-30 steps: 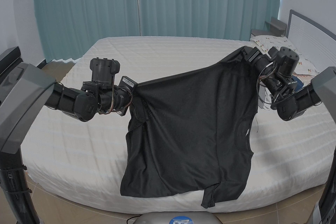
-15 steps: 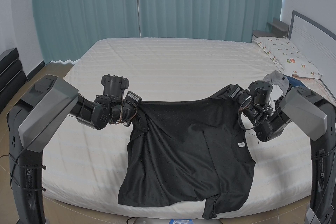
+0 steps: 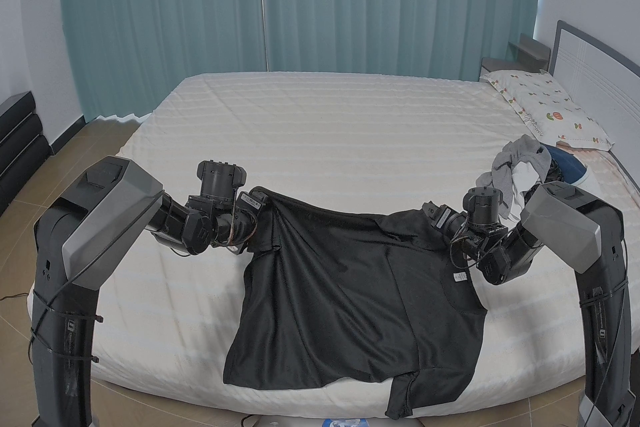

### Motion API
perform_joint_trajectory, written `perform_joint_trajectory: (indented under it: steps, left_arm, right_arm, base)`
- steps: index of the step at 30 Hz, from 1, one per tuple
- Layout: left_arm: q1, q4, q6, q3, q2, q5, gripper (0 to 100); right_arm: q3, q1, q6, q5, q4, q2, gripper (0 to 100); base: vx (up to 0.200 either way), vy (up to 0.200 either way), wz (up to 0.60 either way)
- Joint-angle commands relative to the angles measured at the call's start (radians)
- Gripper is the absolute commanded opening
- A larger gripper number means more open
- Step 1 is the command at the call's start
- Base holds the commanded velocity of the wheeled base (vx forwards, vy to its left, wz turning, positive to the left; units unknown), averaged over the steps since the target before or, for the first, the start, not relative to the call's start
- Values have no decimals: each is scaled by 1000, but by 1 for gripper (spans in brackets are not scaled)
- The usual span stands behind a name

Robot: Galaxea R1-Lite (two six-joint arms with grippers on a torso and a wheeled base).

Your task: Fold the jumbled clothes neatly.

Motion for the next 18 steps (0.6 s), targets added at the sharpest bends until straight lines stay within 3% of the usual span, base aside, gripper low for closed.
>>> perform_joint_trajectory:
  steps: [1,9,11,15,18]
  left_arm:
    - [19,73,3,-52,25,12,100]
    - [45,271,89,-94,16,1,100]
    - [51,347,107,-101,-6,-51,100]
    - [66,466,145,-108,-79,-246,100]
    - [82,462,141,-132,-95,-287,100]
  right_arm:
    - [9,-47,4,-7,51,1,100]
    - [36,-73,6,6,54,-25,100]
    - [61,-73,6,21,54,-46,100]
    - [87,-73,6,41,57,-74,100]
    - [102,-72,6,41,57,-85,100]
  base:
    - [0,0,0]
    - [0,0,0]
    - [0,0,0]
    - [0,0,0]
    - [0,0,0]
